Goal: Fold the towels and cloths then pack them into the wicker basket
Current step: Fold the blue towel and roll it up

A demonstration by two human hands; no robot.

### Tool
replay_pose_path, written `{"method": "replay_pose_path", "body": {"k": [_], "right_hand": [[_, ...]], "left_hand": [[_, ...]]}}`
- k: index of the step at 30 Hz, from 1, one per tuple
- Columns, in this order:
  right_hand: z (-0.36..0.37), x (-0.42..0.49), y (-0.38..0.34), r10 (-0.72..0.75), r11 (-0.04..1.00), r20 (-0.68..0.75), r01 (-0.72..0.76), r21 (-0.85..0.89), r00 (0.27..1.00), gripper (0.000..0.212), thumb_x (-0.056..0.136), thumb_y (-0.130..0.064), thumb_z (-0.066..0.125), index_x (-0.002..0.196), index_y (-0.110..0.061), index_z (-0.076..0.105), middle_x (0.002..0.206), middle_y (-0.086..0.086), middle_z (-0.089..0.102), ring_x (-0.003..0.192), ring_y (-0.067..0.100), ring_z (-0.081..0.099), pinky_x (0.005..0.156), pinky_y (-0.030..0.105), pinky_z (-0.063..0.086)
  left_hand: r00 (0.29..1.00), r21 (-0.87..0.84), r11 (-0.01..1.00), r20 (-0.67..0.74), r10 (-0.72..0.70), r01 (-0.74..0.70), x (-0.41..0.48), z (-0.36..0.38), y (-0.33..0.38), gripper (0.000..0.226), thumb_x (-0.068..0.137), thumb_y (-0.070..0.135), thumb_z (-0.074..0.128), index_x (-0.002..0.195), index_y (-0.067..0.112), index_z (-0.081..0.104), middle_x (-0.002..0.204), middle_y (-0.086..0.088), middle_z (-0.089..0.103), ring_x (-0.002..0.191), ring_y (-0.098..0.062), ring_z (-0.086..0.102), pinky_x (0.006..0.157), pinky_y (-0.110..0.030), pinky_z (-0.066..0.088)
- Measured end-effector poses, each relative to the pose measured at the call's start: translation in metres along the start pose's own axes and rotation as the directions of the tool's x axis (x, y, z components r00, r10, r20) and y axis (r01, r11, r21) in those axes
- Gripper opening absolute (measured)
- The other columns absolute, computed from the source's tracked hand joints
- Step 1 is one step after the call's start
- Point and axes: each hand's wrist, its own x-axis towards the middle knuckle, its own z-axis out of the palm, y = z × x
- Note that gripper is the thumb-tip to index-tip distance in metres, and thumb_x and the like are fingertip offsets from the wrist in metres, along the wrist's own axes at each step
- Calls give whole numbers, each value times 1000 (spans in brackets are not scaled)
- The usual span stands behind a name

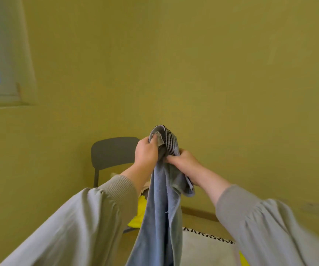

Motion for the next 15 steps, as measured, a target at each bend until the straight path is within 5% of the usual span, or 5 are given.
{"method": "replay_pose_path", "body": {"k": [4,8,10,13,15], "right_hand": [[-35,0,37,-186,692,-101,57,-720,977,24,80,-1,52,98,-14,44,101,7,54,89,29,55,67,31,38],[-61,-2,52,-256,838,-489,-61,-542,834,28,80,-2,53,104,-15,50,105,6,59,92,31,57,65,29,33],[-63,0,45,-287,873,-563,-30,-487,775,14,82,-7,55,92,-16,54,93,6,63,85,31,58,61,30,33],[-64,2,31,-158,769,-244,-36,-638,957,16,88,-23,61,75,-15,55,85,11,62,82,27,59,62,27,33],[-63,1,29,121,589,54,-27,-808,991,18,91,-23,58,81,-8,61,86,11,60,82,21,54,63,25,34]], "left_hand": [[996,95,993,-58,69,-63,-4,8,-14,34,103,27,34,78,10,51,72,0,51,71,-18,47,60,-31,33],[961,287,939,-143,235,-187,-2,-1,-18,29,102,26,33,81,11,47,74,1,52,72,-22,47,63,-32,32],[928,340,907,-186,323,-248,4,-7,-13,28,102,25,33,80,11,43,74,-2,51,71,-24,45,61,-33,30],[940,540,810,-95,327,-228,13,-23,-7,21,100,21,35,90,12,50,92,-8,57,83,-31,52,68,-33,38],[963,797,546,170,210,-260,18,-39,-11,18,96,18,40,98,11,56,100,-10,62,90,-33,58,70,-35,44]]}}
